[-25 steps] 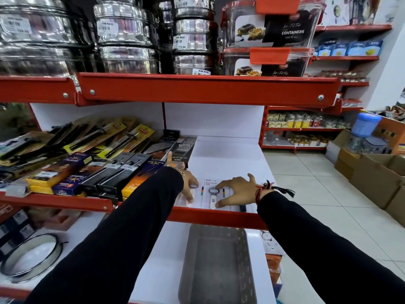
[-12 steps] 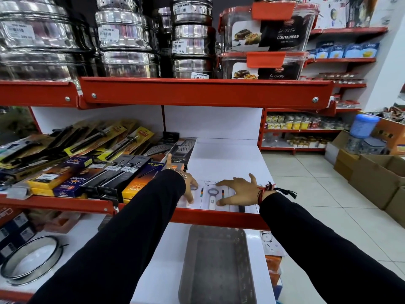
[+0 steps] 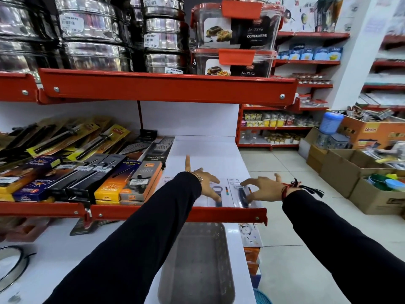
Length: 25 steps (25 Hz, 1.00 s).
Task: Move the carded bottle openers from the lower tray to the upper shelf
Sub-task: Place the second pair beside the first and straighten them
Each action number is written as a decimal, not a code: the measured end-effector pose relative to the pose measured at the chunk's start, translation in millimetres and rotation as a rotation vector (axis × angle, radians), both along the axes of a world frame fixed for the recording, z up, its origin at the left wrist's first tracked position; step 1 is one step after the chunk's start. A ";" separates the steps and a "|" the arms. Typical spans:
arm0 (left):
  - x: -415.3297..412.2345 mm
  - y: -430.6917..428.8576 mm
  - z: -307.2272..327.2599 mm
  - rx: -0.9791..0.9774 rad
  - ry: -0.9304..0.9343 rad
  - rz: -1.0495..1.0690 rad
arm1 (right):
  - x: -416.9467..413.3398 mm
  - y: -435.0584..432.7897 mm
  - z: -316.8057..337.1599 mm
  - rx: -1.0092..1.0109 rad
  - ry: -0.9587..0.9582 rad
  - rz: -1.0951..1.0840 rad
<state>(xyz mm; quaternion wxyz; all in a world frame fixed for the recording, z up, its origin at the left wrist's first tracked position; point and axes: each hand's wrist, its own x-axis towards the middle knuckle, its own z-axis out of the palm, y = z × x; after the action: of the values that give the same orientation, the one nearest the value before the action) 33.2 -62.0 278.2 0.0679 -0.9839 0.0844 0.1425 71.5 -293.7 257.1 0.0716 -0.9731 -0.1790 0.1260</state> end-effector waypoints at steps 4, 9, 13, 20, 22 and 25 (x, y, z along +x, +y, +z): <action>2.3 -0.5 -2.8 -0.024 0.046 -0.001 | -1.5 0.2 -6.2 0.021 -0.033 -0.003; 1.3 0.9 1.3 -0.019 0.057 0.012 | -4.5 7.0 -6.2 0.028 -0.038 0.007; 3.3 3.6 0.1 0.007 0.073 0.025 | -6.2 8.9 -4.9 0.023 -0.040 0.009; 6.6 9.9 -2.9 0.054 0.094 0.019 | -7.9 14.0 -8.4 0.040 -0.059 0.026; 6.7 11.2 -4.7 0.042 0.088 0.019 | -8.9 15.4 -8.2 0.029 -0.066 0.030; 5.6 12.5 -7.0 0.050 0.071 0.013 | -9.5 15.2 -7.8 0.031 -0.065 0.028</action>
<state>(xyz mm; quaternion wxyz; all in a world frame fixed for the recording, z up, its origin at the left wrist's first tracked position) 38.8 -49.6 271.2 0.0884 -0.9767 0.0769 0.1797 61.9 -278.4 249.3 0.0788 -0.9729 -0.1968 0.0923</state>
